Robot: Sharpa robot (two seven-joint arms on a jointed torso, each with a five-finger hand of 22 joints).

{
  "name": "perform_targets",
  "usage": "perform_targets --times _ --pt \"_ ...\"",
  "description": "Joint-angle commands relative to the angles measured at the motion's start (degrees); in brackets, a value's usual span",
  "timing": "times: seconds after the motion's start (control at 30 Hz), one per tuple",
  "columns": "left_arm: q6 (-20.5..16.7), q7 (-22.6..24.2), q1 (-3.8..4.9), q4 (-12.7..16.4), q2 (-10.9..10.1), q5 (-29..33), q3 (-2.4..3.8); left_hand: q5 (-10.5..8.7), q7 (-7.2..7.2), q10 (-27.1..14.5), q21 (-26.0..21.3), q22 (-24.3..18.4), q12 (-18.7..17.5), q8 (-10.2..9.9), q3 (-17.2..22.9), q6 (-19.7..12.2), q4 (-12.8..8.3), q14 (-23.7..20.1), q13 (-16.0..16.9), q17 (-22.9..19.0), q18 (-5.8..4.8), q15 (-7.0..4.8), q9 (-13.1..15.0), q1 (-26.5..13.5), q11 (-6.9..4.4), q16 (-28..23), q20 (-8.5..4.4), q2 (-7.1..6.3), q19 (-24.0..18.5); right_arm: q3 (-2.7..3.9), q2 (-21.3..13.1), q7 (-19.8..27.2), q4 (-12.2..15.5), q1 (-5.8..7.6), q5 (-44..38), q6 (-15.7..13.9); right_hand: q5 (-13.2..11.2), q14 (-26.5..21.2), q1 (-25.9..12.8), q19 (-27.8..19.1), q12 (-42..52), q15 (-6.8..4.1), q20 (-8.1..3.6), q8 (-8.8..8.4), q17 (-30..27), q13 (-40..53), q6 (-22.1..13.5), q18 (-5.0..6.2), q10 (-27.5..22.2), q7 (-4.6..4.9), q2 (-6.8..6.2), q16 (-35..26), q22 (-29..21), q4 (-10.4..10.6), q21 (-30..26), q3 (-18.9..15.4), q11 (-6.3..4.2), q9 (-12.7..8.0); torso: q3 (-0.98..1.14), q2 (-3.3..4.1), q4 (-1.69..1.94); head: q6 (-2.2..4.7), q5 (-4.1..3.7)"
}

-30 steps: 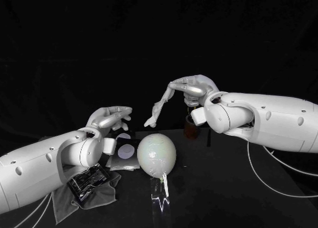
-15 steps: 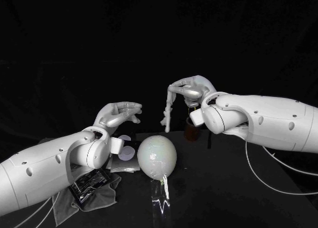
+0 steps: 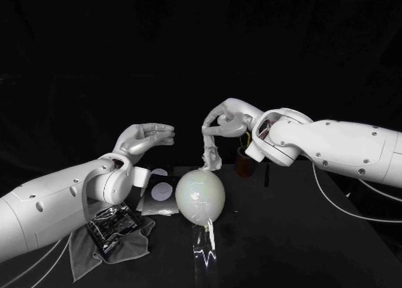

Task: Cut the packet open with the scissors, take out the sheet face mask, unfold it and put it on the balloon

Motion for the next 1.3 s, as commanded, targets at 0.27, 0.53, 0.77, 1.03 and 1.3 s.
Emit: perform_targets --times 0.27,0.53,0.77,1.03,1.3 --pt "4.7 2.5 0.19 -1.2 -0.2 -3.1 0.09 0.13 0.2 0.4 -9.1 -5.9 -4.1 -0.3 1.3 -1.4 -1.2 -2.5 -1.1 -4.9 -0.35 1.54 -1.0 0.2 0.64 -8.5 1.61 -1.74 -0.2 0.08 3.3 -6.1 0.4 1.72 -44.8 2.3 0.4 6.2 -0.3 6.2 0.2 -0.06 0.29 0.66 15.1 15.1 1.3 -0.36 6.2 -0.52 -0.56 0.2 15.1 0.7 0.2 -0.3 0.03 0.3 -0.12 0.02 0.13 0.31 0.41" --pt "7.0 2.5 0.36 -2.1 0.5 -6.1 0.11 0.13 -0.38 -1.2 -13.9 -9.1 -8.2 -1.4 1.2 -3.3 -2.7 -4.6 -1.2 -7.8 -1.11 2.85 -2.0 1.0 1.74 -14.4 1.68 -2.78 0.6 0.08 4.5 -6.4 0.8 2.45 -51.6 -0.9 0.4 6.2 -0.3 6.2 0.2 -0.08 0.29 0.71 15.1 15.1 1.4 -0.36 6.2 -0.63 -0.68 0.2 15.1 1.0 0.2 -0.4 -0.05 0.3 -0.07 -0.01 0.09 0.49 1.79" --pt "10.0 2.0 1.8 -3.5 1.5 -10.1 0.13 0.18 -1.3 -7.6 -20.5 -12.6 -13.6 -3.4 -1.5 -6.1 -3.8 -15.6 -1.1 -12.0 -3.39 6.03 -2.9 1.4 -0.66 -24.0 1.75 -3.18 -6.8 0.09 5.4 -5.2 0.4 2.65 -53.5 -4.7 0.4 6.2 -0.4 6.2 0.2 -0.1 0.29 0.74 15.1 15.1 1.6 -0.36 6.2 -0.73 -0.8 0.2 15.1 1.2 0.2 -0.4 -0.11 0.3 -0.03 0.02 0.08 0.68 2.45" --pt "11.0 1.2 4.04 -5.6 3.9 -13.8 0.16 0.1 -2.63 -18.6 -24.1 -13.8 -14.9 -6.6 -8.1 -12.2 -3.9 -21.2 -1.6 -14.0 -5.22 6.81 -4.9 1.4 -2.06 -28.9 1.72 -3.18 -10.3 0.11 6.4 -3.2 -0.3 3.11 -53.5 -8.4 0.4 6.2 -0.4 6.2 0.2 -0.13 0.28 0.76 15.1 15.1 1.7 -0.36 6.2 -0.82 -0.92 0.2 15.1 1.4 0.2 -0.5 -0.18 0.3 -0.09 0.02 0.08 1.21 3.11" --pt "11.3 1.2 4.83 -7.6 6.1 -15.4 0.21 0.1 -3.22 -18.1 -24.8 -13.9 -14.7 -5.8 -8.7 -9.7 -4.4 -21.7 -1.5 -14.3 -5.27 6.87 -4.2 2.8 -2.61 -29.7 1.67 -1.74 -10.8 0.11 6.9 -1.9 -0.7 3.5 -53.0 -9.9 0.4 6.2 -0.4 6.2 0.2 -0.14 0.28 0.76 15.1 15.1 1.7 -0.36 6.2 -0.84 -0.95 0.2 15.1 1.5 0.2 -0.5 -0.19 0.3 -0.12 0.05 -0.01 1.6 3.46"
